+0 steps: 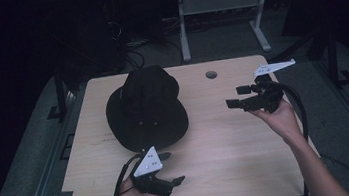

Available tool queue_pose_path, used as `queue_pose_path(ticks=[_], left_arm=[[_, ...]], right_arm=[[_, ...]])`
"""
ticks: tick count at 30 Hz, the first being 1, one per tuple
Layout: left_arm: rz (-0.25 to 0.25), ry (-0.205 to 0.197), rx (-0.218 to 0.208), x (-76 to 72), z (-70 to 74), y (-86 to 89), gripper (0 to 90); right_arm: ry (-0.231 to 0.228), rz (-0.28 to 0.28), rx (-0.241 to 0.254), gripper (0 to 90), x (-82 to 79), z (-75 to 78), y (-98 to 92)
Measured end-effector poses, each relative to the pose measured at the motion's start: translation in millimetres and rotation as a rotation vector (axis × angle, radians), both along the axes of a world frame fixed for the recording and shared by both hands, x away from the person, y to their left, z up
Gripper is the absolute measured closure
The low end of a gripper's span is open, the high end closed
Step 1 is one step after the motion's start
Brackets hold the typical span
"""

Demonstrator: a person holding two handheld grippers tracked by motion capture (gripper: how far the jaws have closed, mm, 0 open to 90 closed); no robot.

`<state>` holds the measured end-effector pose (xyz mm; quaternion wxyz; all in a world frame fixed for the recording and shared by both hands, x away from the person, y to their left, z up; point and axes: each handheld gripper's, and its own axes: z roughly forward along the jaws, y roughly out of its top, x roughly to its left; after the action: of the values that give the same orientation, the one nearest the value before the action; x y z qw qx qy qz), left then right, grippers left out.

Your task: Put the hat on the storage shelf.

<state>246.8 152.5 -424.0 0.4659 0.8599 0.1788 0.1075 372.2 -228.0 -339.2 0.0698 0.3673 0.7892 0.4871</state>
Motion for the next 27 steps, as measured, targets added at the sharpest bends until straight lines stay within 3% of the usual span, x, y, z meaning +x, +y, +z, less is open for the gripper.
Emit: queue_pose_path(ticks=[13, 27], left_arm=[[0.006, 0.004, 0.002, 0.6, -0.7, -0.9, 17.1], [-0.003, 0.011, 0.013, 0.7, -1.8, -4.2, 17.1]], right_arm=[[0.046, -0.025, 0.004, 21.4, -16.3, -27.9, -19.5], [0.068, -0.061, 0.004, 21.2, -31.2, -45.7, -40.3]])
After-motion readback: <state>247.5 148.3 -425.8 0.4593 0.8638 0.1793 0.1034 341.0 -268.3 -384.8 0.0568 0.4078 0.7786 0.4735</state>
